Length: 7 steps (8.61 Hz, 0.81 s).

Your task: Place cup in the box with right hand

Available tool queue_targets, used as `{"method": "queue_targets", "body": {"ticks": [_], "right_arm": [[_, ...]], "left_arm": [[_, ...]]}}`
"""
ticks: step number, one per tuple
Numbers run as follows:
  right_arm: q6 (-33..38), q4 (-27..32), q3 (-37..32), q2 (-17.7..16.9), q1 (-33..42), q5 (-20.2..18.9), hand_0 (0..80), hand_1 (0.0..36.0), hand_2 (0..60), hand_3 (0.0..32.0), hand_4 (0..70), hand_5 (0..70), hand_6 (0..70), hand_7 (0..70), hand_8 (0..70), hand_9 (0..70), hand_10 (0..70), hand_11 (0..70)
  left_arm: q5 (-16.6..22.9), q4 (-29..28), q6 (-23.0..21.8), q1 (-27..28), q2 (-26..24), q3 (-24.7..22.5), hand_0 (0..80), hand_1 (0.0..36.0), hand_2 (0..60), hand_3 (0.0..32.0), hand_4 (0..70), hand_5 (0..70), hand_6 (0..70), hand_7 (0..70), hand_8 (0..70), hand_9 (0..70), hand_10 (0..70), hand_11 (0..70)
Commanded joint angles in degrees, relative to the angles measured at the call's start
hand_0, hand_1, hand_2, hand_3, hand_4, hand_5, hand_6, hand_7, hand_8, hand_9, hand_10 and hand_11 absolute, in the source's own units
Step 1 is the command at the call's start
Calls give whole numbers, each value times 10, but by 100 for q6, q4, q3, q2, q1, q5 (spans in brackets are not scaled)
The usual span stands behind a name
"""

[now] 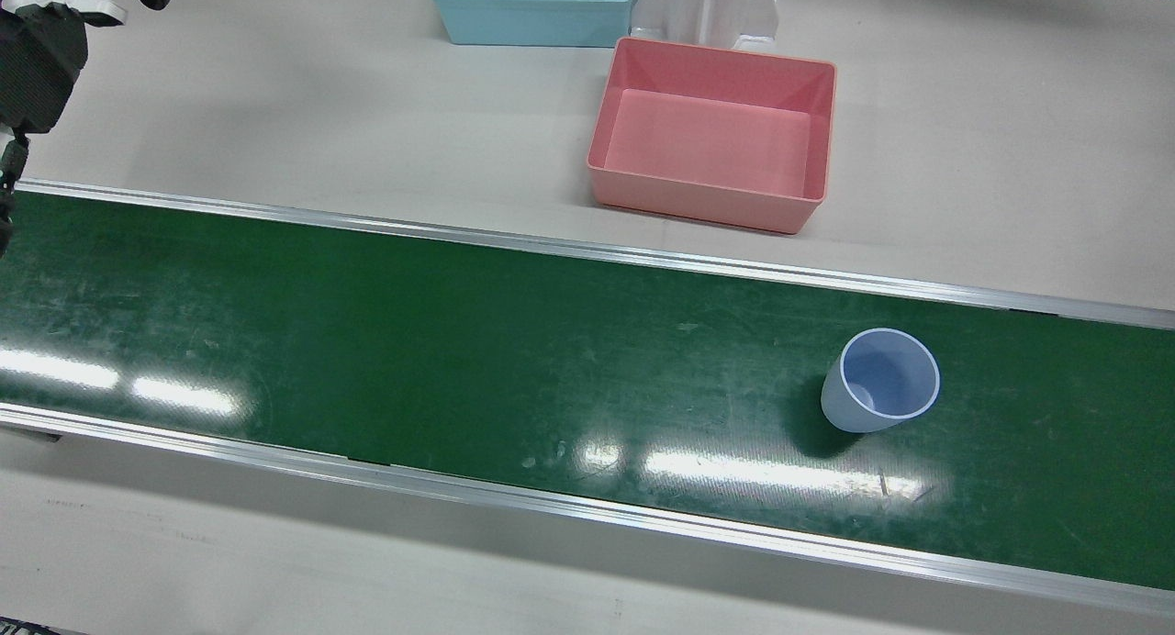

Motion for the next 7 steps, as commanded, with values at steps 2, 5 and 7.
{"method": "queue_targets", "body": {"ticks": [2,5,7], "right_arm": [[9,0,35,0,0,0,497,209,116,0,0,65,70,230,47,113,38,77],[0,9,-35,27,0,9,498,209,116,0,0,64,68,221,44,108,36,74],[-9,9,-113,53,-43,9,497,206,118,0,0,65,75,254,57,131,42,82]], "left_arm": [[7,5,2,0,0,-14,0,0,0,0,0,0,0,0,0,0,0,0],[-2,-3,2,-9,0,12,0,0,0,0,0,0,0,0,0,0,0,0],[7,-12,-7,-9,9,30,0,0,0,0,0,0,0,0,0,0,0,0]]}}
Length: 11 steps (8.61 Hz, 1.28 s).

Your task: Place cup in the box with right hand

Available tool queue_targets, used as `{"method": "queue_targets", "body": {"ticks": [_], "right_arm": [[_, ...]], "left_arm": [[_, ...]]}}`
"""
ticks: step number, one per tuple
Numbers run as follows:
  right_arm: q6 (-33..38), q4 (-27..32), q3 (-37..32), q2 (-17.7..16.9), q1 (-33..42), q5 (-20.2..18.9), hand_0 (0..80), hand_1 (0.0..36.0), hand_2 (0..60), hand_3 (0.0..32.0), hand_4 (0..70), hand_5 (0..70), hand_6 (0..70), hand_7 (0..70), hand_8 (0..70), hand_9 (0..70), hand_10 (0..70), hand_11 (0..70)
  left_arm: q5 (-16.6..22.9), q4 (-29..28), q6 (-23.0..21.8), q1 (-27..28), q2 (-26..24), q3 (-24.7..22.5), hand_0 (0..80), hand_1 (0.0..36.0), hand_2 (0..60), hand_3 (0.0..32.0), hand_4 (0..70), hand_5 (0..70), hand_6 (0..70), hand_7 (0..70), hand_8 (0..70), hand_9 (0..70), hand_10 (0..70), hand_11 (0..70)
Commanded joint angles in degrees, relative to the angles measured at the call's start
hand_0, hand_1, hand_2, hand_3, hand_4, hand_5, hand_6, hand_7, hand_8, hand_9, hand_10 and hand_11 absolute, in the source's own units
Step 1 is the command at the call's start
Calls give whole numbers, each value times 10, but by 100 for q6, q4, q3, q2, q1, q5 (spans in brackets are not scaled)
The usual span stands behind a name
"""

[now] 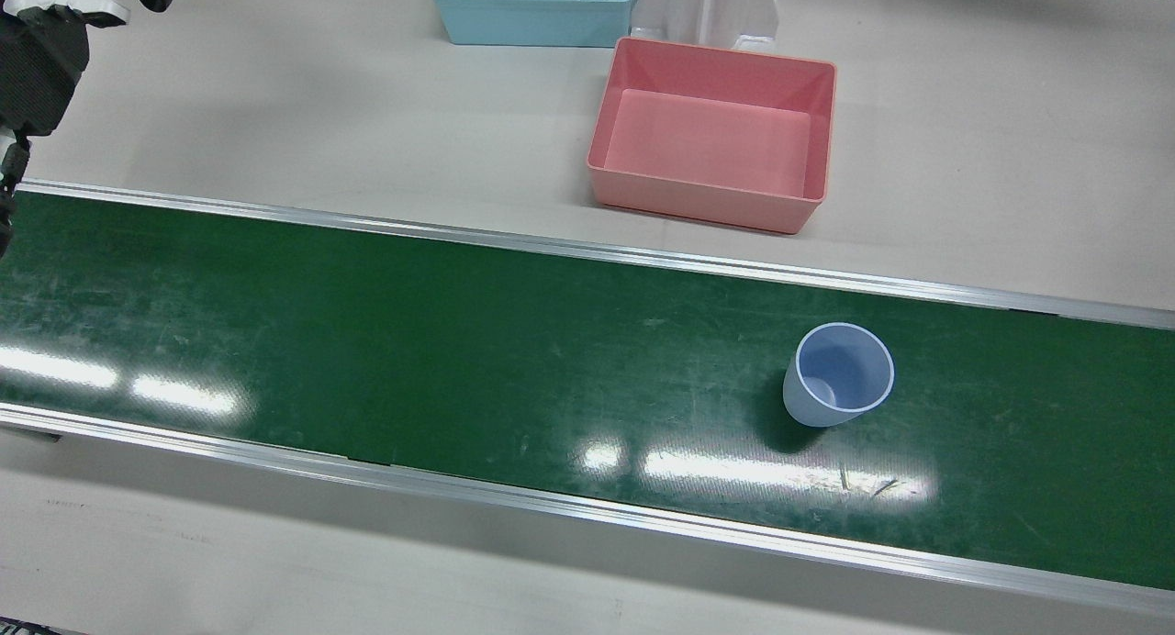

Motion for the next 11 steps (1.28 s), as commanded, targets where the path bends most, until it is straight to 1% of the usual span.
{"method": "queue_targets", "body": {"ticks": [1,2,3,4,5,6,7,8,10,11], "right_arm": [[-19,-6,-177,53,-55,1,496,205,116,0,0,65,76,257,60,135,43,84],[-54,3,-326,131,-90,-7,494,203,115,0,0,65,80,273,67,148,48,91],[-71,46,-510,245,-203,-16,492,197,113,0,0,68,100,363,103,210,69,120],[-71,82,-720,429,-335,-8,490,190,109,0,0,72,120,451,139,272,93,153],[-167,230,-1097,735,-432,27,490,191,107,0,0,72,116,428,134,263,91,151],[-307,806,-1492,826,-529,202,493,193,103,0,0,73,110,399,130,253,89,149],[-439,1212,-1618,835,-747,534,492,194,100,0,0,76,107,368,136,254,99,164],[-475,1242,-1619,905,-976,772,486,187,90,0,0,79,107,359,150,273,115,187],[-599,1234,-1628,1168,-1144,819,467,152,94,0,0,72,133,498,183,341,129,204],[-607,1225,-1593,1187,-1276,949,457,136,98,0,0,65,134,513,180,341,128,200]], "left_arm": [[-3,-7,-5,-4,7,16,0,0,0,0,0,0,0,0,0,0,0,0],[-4,-7,-5,-4,7,16,0,0,0,0,0,0,0,0,0,0,0,0],[-4,-7,-5,-4,7,16,0,0,0,0,0,0,0,0,0,0,0,0],[-4,-7,-5,-4,7,16,0,0,0,0,0,0,0,0,0,0,0,0],[-4,2,-5,-4,7,7,0,0,0,0,0,0,0,0,0,0,0,0],[-4,11,-5,5,-2,7,0,0,0,0,0,0,0,0,0,0,0,0],[-4,2,-5,5,-2,-11,0,0,0,0,0,0,0,0,0,0,0,0],[-4,11,3,5,-2,-20,0,0,0,0,0,0,0,0,0,0,0,0],[-4,2,-5,5,-2,-11,0,0,0,0,0,0,0,0,0,0,0,0],[-4,2,-5,5,-2,-11,0,0,0,0,0,0,0,0,0,0,0,0]]}}
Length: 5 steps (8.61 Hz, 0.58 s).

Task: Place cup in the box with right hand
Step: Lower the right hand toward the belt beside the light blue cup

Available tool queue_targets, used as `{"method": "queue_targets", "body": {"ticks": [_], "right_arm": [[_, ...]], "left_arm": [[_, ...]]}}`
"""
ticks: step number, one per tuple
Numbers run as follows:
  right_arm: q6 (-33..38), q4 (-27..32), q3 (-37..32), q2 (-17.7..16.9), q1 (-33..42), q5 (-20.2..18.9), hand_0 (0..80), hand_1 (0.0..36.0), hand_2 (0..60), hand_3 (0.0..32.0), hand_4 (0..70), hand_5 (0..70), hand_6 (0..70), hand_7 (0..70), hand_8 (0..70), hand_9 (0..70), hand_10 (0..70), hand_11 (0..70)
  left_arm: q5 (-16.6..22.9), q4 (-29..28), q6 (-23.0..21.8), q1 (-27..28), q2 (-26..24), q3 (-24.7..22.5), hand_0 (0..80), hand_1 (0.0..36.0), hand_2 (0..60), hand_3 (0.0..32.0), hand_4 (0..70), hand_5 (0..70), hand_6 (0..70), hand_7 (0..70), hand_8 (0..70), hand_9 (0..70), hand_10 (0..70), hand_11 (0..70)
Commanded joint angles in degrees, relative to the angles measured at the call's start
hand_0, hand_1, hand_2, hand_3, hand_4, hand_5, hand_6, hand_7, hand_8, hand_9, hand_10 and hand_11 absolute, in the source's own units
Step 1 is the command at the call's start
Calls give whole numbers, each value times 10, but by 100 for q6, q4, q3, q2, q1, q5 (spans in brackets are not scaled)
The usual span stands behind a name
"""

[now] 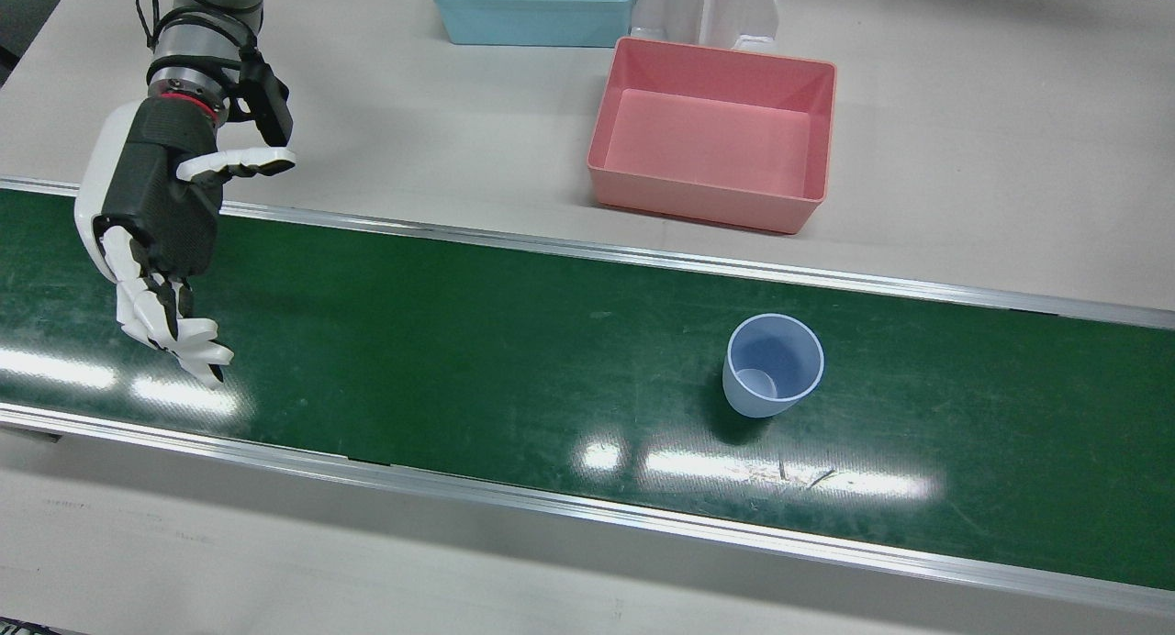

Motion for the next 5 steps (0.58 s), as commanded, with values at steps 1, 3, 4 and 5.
{"method": "queue_targets", "body": {"ticks": [1,3,4,5], "right_arm": [[-110,-23,28,126,-325,227,452,129,97,0,0,62,137,536,180,345,128,198],[-127,-49,-24,3,-325,236,415,105,95,0,0,52,148,617,177,355,112,173],[-136,-84,-94,72,-325,279,373,81,95,0,0,42,151,656,171,355,102,155],[-162,-76,-278,308,-325,506,364,77,96,0,0,37,145,642,153,328,84,128]], "left_arm": [[0,-2,-2,1,-1,3,0,0,0,0,0,0,0,0,0,0,0,0],[0,6,7,1,-1,-15,0,0,0,0,0,0,0,0,0,0,0,0],[0,7,7,1,-1,-15,0,0,0,0,0,0,0,0,0,0,0,0],[0,7,7,1,-1,-23,0,0,0,0,0,0,0,0,0,0,0,0]]}}
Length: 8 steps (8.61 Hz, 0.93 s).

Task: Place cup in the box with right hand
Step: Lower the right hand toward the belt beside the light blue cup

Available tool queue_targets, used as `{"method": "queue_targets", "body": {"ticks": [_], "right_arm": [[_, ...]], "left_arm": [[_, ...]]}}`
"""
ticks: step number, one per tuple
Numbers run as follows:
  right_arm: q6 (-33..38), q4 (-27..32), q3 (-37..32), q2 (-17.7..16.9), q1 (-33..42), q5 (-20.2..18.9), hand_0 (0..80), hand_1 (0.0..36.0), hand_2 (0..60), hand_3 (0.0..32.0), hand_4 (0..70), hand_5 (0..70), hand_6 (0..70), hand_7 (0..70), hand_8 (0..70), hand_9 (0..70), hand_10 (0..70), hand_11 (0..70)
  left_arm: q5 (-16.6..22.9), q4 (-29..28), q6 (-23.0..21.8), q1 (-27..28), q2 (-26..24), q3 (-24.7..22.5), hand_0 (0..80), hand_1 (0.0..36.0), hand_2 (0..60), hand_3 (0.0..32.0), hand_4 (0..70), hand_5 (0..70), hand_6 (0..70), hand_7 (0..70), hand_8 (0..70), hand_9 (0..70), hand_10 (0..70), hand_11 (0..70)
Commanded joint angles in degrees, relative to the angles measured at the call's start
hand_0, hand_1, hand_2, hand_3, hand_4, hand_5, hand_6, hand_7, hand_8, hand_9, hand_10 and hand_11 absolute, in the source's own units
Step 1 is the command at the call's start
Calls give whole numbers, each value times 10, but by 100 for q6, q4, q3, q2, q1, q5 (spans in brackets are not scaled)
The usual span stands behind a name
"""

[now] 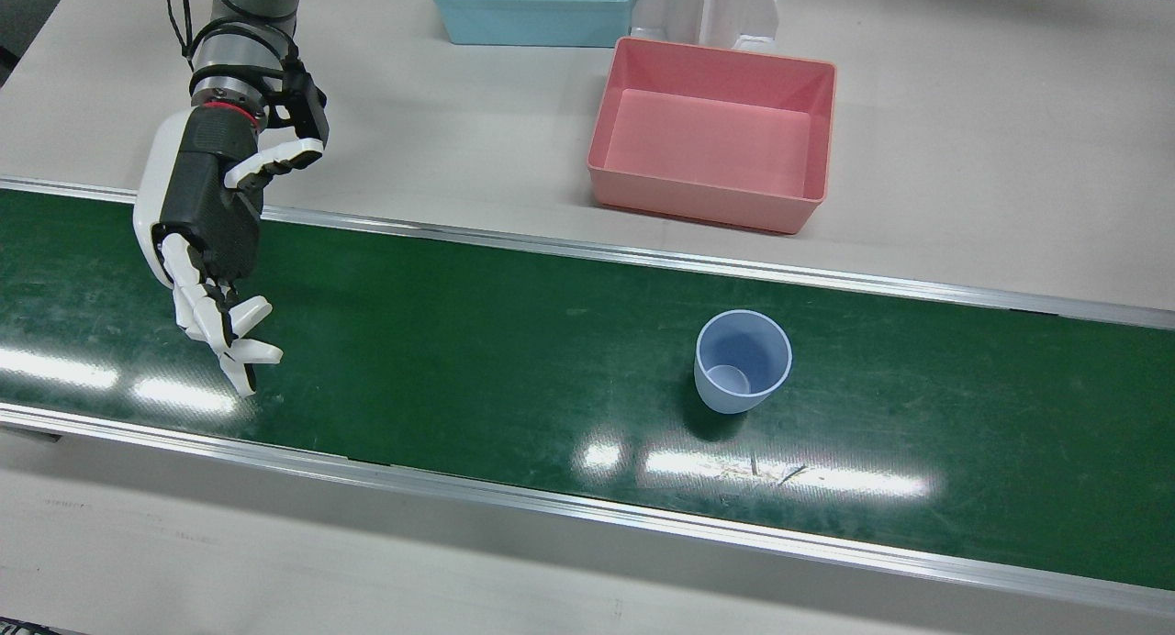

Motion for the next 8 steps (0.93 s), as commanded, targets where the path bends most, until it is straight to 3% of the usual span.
{"method": "queue_targets", "body": {"ticks": [1,2,3,6,8], "right_arm": [[-63,-14,-474,477,-32,264,383,90,97,0,0,30,117,525,95,232,38,63],[-99,-5,-581,531,-163,256,405,109,102,0,0,27,84,372,42,135,3,12],[-160,-5,-582,523,-260,238,423,122,103,0,0,27,66,286,16,87,0,0],[-257,4,-565,655,-428,255,440,136,109,0,0,29,51,208,0,52,0,0],[-257,4,-573,646,-428,273,453,142,104,0,0,33,60,253,13,76,0,0]], "left_arm": [[9,3,1,0,0,-21,0,0,0,0,0,0,0,0,0,0,0,0],[9,11,1,0,0,-21,0,0,0,0,0,0,0,0,0,0,0,0],[9,3,1,0,0,-21,0,0,0,0,0,0,0,0,0,0,0,0],[9,12,1,-9,0,-30,0,0,0,0,0,0,0,0,0,0,0,0],[9,3,1,-9,0,-30,0,0,0,0,0,0,0,0,0,0,0,0]]}}
